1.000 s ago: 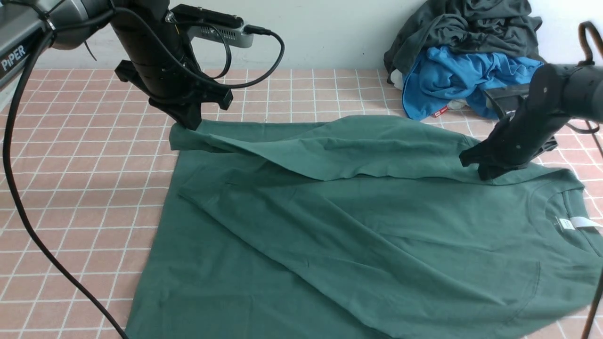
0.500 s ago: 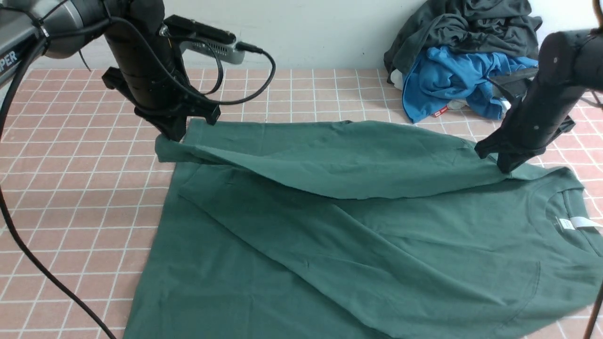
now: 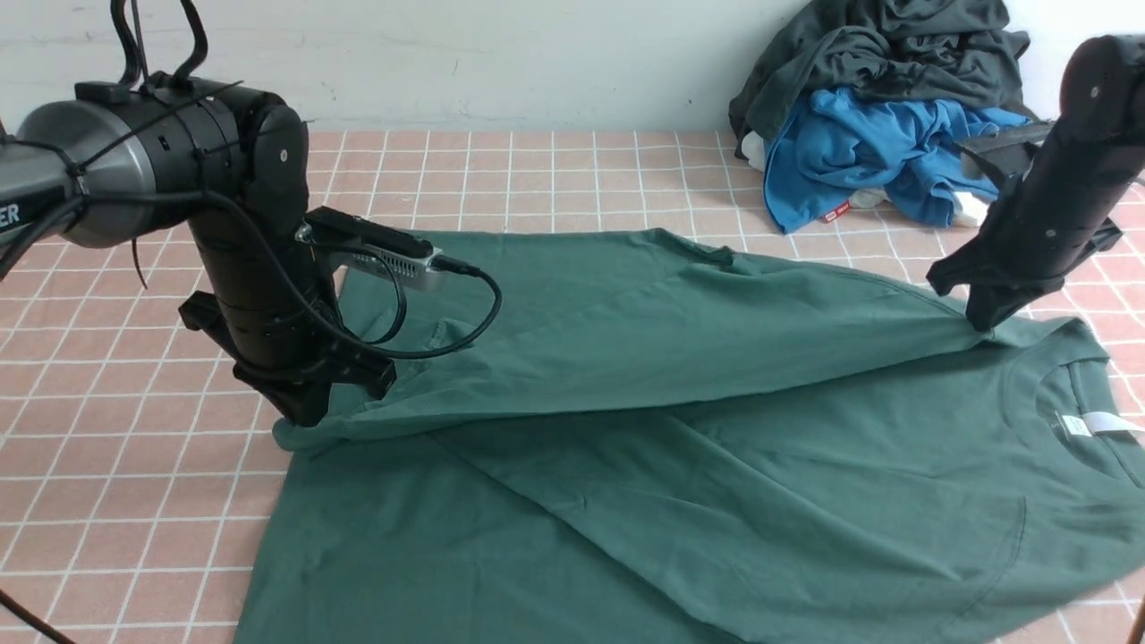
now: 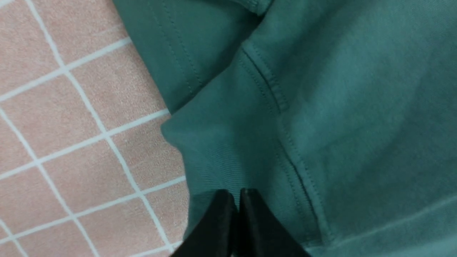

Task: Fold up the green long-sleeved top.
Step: Use the left arm to drag and drop the cuff onto the cuff closest to the left arm

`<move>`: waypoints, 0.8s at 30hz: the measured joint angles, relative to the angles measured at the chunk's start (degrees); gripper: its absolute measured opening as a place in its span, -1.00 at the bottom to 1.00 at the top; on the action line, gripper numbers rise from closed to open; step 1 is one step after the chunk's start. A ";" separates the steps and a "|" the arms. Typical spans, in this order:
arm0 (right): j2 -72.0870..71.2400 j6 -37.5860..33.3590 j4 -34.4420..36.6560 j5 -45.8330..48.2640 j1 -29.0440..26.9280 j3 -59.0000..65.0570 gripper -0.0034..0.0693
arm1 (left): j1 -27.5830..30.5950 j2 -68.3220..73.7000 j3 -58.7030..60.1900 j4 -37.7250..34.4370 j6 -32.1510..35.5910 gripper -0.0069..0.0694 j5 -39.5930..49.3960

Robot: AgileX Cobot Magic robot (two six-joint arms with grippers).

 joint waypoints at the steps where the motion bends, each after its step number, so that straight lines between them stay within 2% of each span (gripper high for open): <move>1: -0.33 0.18 0.43 0.04 -0.05 0.00 -0.92 | 0.00 -0.18 0.02 0.00 -0.07 -0.78 0.05; 9: -7.65 1.45 1.87 1.55 -0.02 0.11 -0.90 | 0.00 -5.21 0.72 0.67 -1.41 -0.63 0.40; 15: -18.01 1.45 2.42 2.32 -0.02 3.77 -0.88 | 0.00 -11.93 6.76 1.25 -2.85 -0.63 -0.67; 20: -26.53 1.45 0.00 -6.19 -0.09 13.21 -0.88 | 0.00 -20.01 12.75 -1.14 -3.64 -0.63 -1.61; 24: -25.97 1.86 -1.86 -14.62 -0.13 18.81 -0.87 | 0.00 -24.93 15.08 -2.35 -3.70 -0.63 -2.36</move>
